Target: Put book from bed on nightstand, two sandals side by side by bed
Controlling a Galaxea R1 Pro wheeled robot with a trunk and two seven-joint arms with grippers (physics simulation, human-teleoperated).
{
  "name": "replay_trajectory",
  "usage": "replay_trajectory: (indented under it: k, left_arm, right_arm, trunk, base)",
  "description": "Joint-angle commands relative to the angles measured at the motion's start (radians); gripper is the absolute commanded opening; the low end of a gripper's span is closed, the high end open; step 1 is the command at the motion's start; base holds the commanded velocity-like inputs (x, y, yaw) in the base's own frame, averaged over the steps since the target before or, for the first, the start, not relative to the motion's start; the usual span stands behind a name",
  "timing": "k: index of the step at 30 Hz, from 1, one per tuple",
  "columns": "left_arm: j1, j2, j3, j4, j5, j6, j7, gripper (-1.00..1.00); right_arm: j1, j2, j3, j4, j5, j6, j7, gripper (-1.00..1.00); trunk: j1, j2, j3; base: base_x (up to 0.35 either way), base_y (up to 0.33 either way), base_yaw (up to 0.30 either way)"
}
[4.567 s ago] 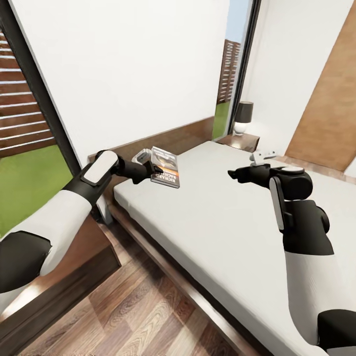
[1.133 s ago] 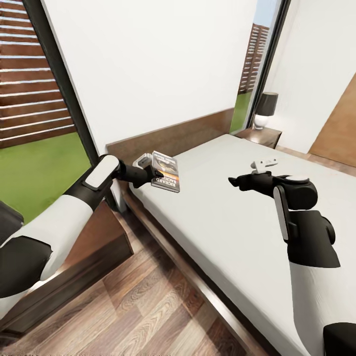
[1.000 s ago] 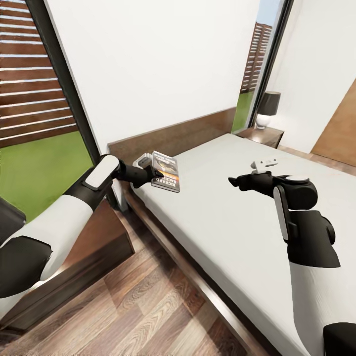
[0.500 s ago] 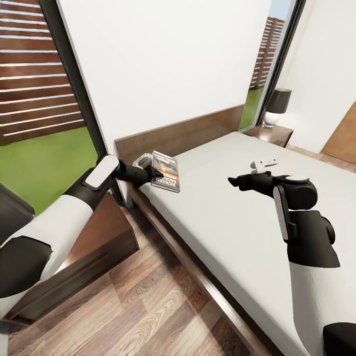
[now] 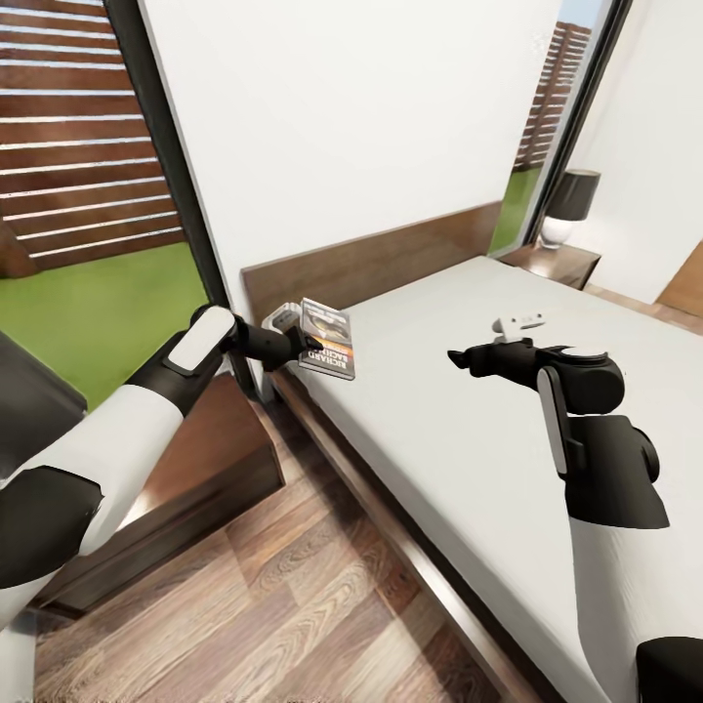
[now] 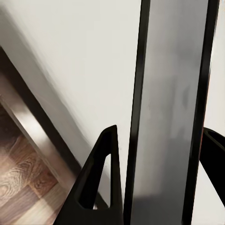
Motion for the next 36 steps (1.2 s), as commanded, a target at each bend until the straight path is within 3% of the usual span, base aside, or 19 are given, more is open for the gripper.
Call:
replay_trajectory:
  k: [1,24,36]
  left_arm:
    - [-0.001,0.001,-0.004,-0.001,0.011,-0.001,0.009,-1.00]
    - [-0.001,0.002,-0.004,-0.014,0.012,0.001,0.009,-1.00]
    - [-0.001,0.001,-0.004,-0.018,0.012,0.001,0.009,-1.00]
  right_arm:
    - [-0.001,-0.001,0.001,-0.001,0.010,0.004,0.008,1.00]
    - [-0.001,0.007,0.007,-0.001,0.019,0.004,0.008,1.00]
    - [-0.001,0.006,0.005,-0.001,0.018,0.004,0.008,1.00]
  trunk:
    - [0.000,0.000,-0.002]
    - [0.000,0.000,-0.012]
    - [0.000,0.000,-0.012]
  base:
    - [0.000,0.000,0.112]
    - [0.000,0.000,0.162]
    - [0.000,0.000,0.056]
